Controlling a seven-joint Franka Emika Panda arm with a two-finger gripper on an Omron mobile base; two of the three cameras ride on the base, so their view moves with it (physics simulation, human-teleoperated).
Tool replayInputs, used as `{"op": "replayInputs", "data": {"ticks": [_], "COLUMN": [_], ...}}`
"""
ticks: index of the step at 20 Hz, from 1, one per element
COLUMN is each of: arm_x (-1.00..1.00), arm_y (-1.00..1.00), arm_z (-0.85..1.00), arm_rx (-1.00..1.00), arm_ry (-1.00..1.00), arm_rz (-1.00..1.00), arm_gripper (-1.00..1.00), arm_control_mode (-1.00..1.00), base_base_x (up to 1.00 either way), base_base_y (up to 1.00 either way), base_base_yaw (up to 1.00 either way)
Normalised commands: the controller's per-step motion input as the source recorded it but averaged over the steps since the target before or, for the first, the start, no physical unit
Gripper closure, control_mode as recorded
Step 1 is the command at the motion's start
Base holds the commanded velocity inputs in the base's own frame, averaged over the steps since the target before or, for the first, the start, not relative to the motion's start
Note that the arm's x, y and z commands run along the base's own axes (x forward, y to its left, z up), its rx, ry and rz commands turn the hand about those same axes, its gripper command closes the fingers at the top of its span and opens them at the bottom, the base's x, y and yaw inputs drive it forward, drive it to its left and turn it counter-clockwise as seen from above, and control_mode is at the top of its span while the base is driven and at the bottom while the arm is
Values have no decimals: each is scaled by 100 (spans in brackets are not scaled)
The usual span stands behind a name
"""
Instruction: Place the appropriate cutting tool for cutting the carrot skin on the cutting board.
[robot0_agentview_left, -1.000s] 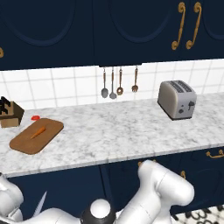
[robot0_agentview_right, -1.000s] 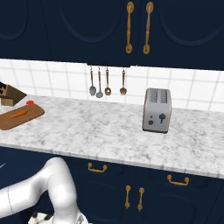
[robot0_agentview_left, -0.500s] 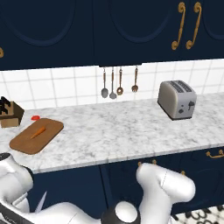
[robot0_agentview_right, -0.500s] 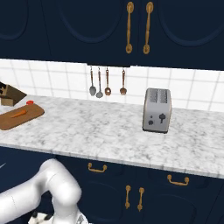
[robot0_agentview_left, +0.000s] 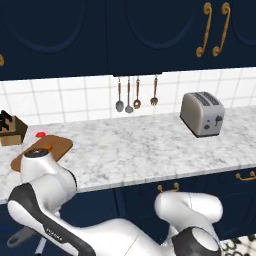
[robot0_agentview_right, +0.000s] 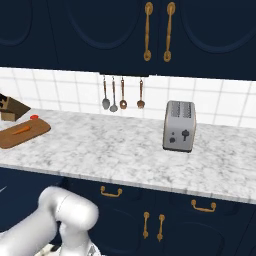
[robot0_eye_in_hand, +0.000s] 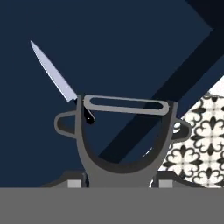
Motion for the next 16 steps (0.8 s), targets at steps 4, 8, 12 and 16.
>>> {"op": "replayInputs", "data": {"ticks": [4, 8, 12, 16], "arm_x": [0, 34, 61, 67], "arm_y": [-98, -94, -85, -59], "arm_z": [90, 54, 8, 0], "arm_rx": [5, 6, 3, 0], "arm_ry": [0, 0, -1, -2], "arm_rz": [-12, -8, -7, -5], "arm_gripper": [100, 100, 100, 100], "arm_control_mode": [-100, -100, -100, -100], "base_base_x": [0, 0, 0, 0], "base_base_y": [0, 0, 0, 0], "base_base_yaw": [0, 0, 0, 0]}}
